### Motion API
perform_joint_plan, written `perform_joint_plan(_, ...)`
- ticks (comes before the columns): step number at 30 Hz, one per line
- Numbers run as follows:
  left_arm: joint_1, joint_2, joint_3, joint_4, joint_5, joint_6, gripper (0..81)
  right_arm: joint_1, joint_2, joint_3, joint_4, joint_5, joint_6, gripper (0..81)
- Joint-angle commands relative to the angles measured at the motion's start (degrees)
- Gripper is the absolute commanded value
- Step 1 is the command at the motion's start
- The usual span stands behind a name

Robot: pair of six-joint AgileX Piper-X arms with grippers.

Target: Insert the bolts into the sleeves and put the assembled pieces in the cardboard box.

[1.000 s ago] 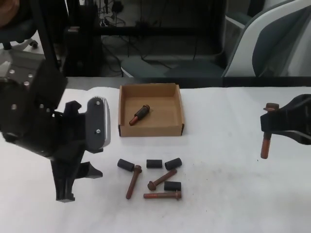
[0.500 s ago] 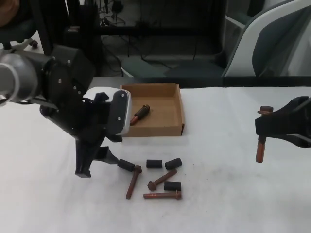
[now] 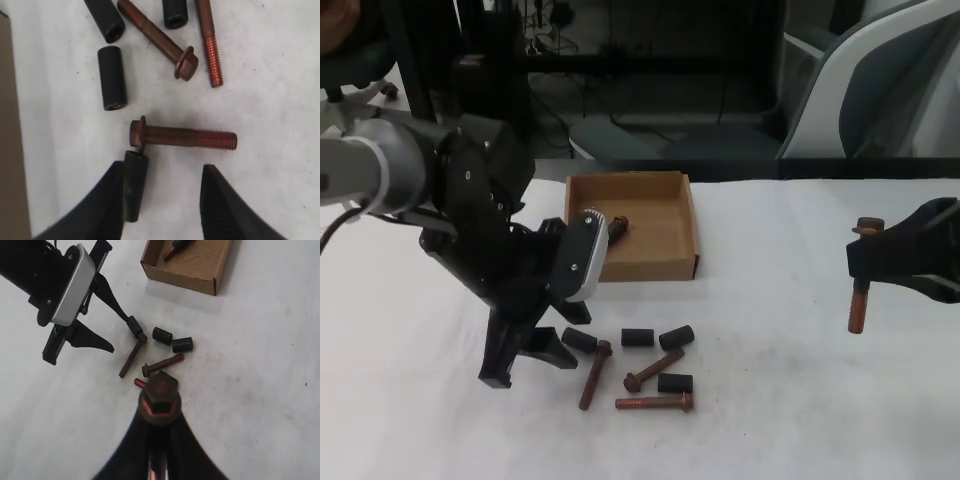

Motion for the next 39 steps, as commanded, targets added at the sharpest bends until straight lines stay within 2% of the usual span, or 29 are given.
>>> perform_joint_plan(1,-0.2,0.6,-0.6,-0.7,1.7,4.7,47.3,-0.3,-0.7,-0.2,-0.1,-0.4,-0.3,0.6)
perform_joint_plan(17,-0.2,3.8,-0.6,-3.6,-1.0,8.1,47.3,-0.3,-0.7,-0.2,-0.3,-0.4,-0.3,0.6)
perform_joint_plan(35,-0.6,4.4,-0.7,-7.9,-0.9,12.1,47.2,-0.3,-0.7,0.1,-0.3,-0.4,-0.3,0.6)
perform_joint_plan(39,-0.6,4.4,-0.7,-8.2,-0.9,12.6,38.5,-0.3,-0.7,0.1,-0.3,-0.4,-0.3,0.6)
